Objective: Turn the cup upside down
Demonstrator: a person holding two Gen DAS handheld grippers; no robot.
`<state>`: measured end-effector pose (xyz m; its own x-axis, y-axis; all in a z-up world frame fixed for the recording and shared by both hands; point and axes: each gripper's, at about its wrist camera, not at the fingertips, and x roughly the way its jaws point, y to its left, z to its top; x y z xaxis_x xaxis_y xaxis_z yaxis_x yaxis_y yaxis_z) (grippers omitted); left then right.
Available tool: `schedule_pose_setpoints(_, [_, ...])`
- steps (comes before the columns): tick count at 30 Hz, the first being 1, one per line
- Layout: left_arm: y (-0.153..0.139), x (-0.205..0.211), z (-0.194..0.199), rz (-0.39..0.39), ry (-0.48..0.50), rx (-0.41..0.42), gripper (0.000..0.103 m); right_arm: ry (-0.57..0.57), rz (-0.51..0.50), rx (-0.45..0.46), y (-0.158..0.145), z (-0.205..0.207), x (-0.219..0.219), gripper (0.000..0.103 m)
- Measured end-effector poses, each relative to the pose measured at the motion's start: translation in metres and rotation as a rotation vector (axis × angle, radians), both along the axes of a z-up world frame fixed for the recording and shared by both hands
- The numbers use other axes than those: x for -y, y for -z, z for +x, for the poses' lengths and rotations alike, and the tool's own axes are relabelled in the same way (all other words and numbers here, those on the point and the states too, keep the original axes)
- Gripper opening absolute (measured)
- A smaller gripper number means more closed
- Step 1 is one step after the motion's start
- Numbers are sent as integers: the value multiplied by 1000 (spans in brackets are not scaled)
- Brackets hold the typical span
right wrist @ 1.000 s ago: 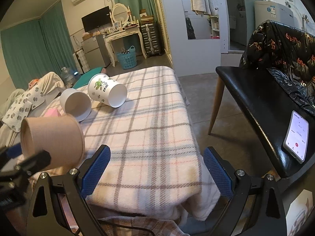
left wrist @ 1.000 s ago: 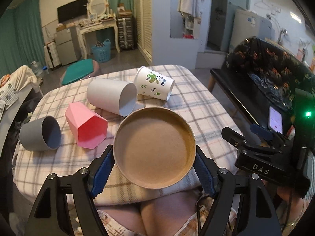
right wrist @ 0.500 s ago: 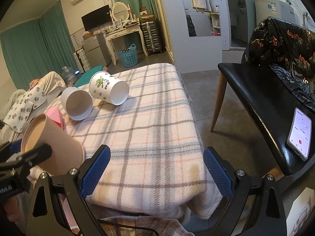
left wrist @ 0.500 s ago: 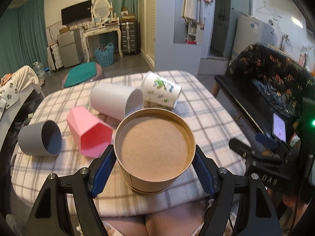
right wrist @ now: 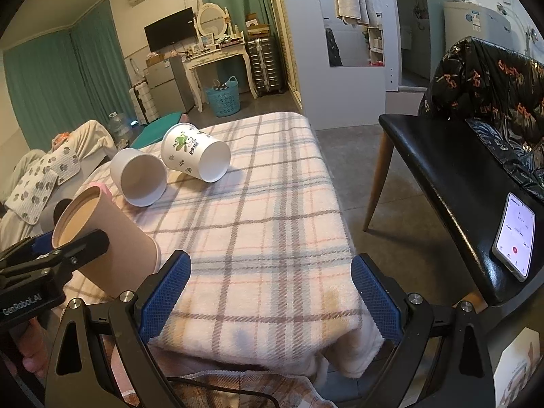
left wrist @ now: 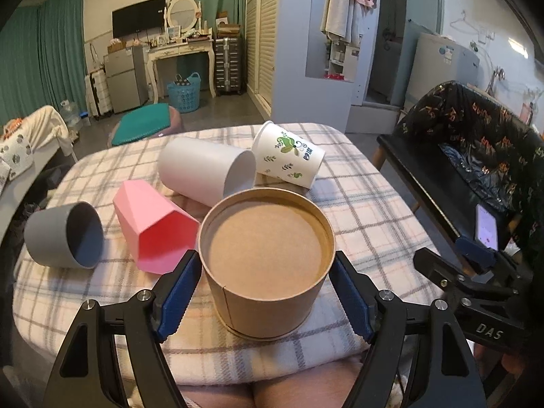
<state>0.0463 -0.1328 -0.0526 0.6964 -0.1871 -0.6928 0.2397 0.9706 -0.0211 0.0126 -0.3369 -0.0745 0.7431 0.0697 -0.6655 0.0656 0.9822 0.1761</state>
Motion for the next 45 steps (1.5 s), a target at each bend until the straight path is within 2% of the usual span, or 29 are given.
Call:
schedule_pose_setpoints(4, [-9, 0, -4, 0, -4, 20, 81, -7, -10, 15, -7, -6, -4, 96])
schedule_pose_setpoints(10, [-33, -6, -21, -7, -13, 112, 83, -19, -28, 49, -19, -22, -13, 96])
schedule_pose_setpoints(14, [-48, -17, -41, -30, -33, 186, 83, -30, -45, 80, -30, -36, -20, 96])
schedule_pose_setpoints(24, [-63, -47, -97, -90, -91, 306, 83, -91, -128, 173, -60, -79, -53, 96])
schedule_pose_setpoints(27, [-63, -54, -111, -89, -105, 342, 83, -98, -142, 204, -68, -92, -61, 96])
schedule_pose_setpoints(31, [-61, -64, -132, -74, -145, 404, 93, -89, -152, 230, -72, -106, -69, 96])
schedule_pose_setpoints(33, [-58, -69, -139, -54, -180, 434, 97, -80, -160, 247, -72, -112, -71, 103])
schedule_pose_setpoints(34, [-57, -71, -141, -48, -191, 444, 98, -80, -165, 261, -72, -115, -73, 103])
schedule_pose_setpoints(40, [-42, -80, -143, -6, -243, 448, 99, -117, -167, 292, -69, -115, -83, 103])
schedule_pose_setpoints(45, [-37, -85, -144, -21, -244, 436, 100, -119, -176, 288, -66, -112, -87, 103])
